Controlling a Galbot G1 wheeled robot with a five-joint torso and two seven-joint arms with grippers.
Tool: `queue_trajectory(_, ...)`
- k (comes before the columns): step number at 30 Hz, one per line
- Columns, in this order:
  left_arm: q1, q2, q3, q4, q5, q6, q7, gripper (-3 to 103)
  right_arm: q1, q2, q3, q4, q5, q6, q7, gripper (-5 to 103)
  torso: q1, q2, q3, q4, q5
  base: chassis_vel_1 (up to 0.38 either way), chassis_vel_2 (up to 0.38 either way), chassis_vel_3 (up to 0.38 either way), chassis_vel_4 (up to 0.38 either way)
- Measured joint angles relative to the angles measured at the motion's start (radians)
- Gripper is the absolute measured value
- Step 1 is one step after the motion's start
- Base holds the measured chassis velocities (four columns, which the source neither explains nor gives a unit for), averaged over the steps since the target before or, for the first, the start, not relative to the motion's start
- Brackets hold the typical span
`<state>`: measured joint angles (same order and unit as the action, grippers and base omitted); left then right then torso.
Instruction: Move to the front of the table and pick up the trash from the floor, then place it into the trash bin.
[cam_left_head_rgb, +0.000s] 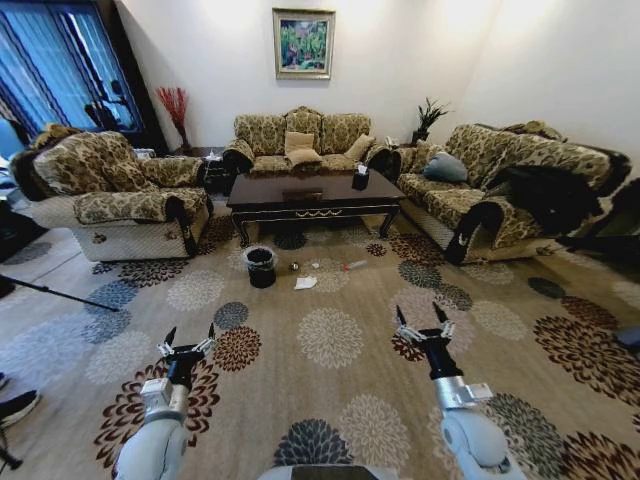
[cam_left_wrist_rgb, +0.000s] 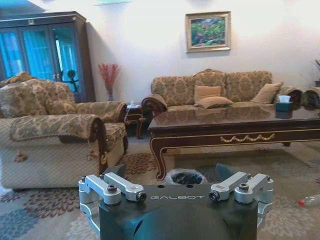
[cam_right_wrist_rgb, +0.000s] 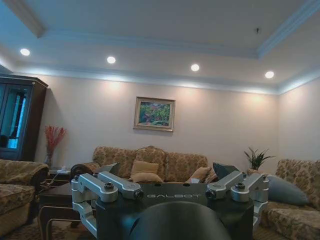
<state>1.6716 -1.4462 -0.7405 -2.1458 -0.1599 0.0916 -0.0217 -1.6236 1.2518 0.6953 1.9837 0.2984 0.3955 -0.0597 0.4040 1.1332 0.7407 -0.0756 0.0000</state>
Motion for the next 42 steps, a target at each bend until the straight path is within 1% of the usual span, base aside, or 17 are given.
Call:
queue_trajectory(2, 0.001, -0.001, -0.001, 0.002, 0.008, -0.015, 0.012, 100, -0.002, -0.001, 0.007, 0.001, -0.005, 0.005, -0.001, 100, 0.000, 0.000, 0.000, -0.0001, 0.0000, 0.000, 0.000, 0.000, 0.000)
queue_trajectory(3, 0.003, -0.003, -0.001, 0.009, 0.015, -0.033, 0.021, 100, -0.002, -0.001, 0.009, -0.001, -0.010, 0.011, -0.001, 100, 0.000, 0.000, 0.000, 0.0000, -0.0001, 0.000, 0.000, 0.000, 0.000)
queue_trajectory(5, 0.004, -0.004, -0.001, 0.013, 0.017, -0.043, 0.025, 100, -0.002, -0.001, 0.008, -0.004, -0.012, 0.013, -0.001, 100, 0.000, 0.000, 0.000, 0.0001, 0.0000, 0.000, 0.000, 0.000, 0.000)
queue_trajectory(8, 0.006, -0.005, -0.002, 0.023, 0.017, -0.084, 0.048, 100, -0.002, 0.001, 0.000, -0.014, -0.019, 0.021, -0.004, 100, 0.000, 0.000, 0.000, 0.0000, 0.0000, 0.000, 0.000, 0.000, 0.000)
queue_trajectory(9, 0.006, -0.005, -0.002, 0.023, 0.017, -0.084, 0.048, 100, -0.002, 0.001, 0.000, -0.014, -0.019, 0.021, -0.004, 100, 0.000, 0.000, 0.000, 0.0000, 0.0000, 0.000, 0.000, 0.000, 0.000)
queue_trajectory(10, 0.009, -0.005, -0.004, 0.028, 0.017, -0.108, 0.060, 100, -0.002, 0.003, -0.005, -0.017, -0.021, 0.026, -0.009, 100, 0.000, 0.000, 0.000, 0.0000, 0.0000, 0.000, 0.000, 0.000, 0.000)
queue_trajectory(14, 0.016, 0.001, -0.005, 0.035, 0.006, -0.134, 0.070, 100, -0.009, 0.013, -0.015, -0.023, -0.028, 0.042, -0.021, 100, 0.000, 0.000, 0.000, 0.0001, 0.0000, 0.000, 0.000, 0.000, 0.000)
queue_trajectory(21, 0.022, 0.004, -0.004, 0.036, -0.016, -0.152, 0.070, 100, -0.022, 0.026, -0.019, -0.024, -0.035, 0.056, -0.023, 100, 0.000, 0.000, 0.000, 0.0000, 0.0000, 0.000, 0.000, 0.000, 0.000)
queue_trajectory(31, 0.034, -0.001, 0.002, 0.035, -0.020, -0.153, 0.052, 100, -0.036, 0.028, -0.007, -0.015, -0.026, 0.067, -0.022, 100, -0.003, -0.005, -0.003, 0.0000, 0.0000, 0.000, 0.000, 0.000, 0.000)
queue_trajectory(36, 0.036, -0.004, 0.006, 0.035, -0.014, -0.153, 0.051, 100, -0.030, 0.028, -0.006, -0.024, -0.022, 0.076, -0.021, 100, -0.015, -0.034, -0.018, 0.0000, 0.0000, 0.000, 0.000, 0.000, 0.000)
queue_trajectory(37, 0.036, -0.004, 0.006, 0.035, -0.014, -0.153, 0.051, 100, -0.030, 0.028, -0.006, -0.024, -0.022, 0.076, -0.021, 100, -0.015, -0.034, -0.018, 0.0000, 0.0000, 0.000, 0.000, 0.000, 0.000)
queue_trajectory(42, 0.036, -0.006, 0.007, 0.039, -0.005, -0.153, 0.051, 100, -0.019, 0.029, -0.009, -0.036, -0.022, 0.081, -0.021, 100, -0.031, -0.066, -0.035, 0.0000, 0.0000, 0.000, 0.000, 0.000, 0.000)
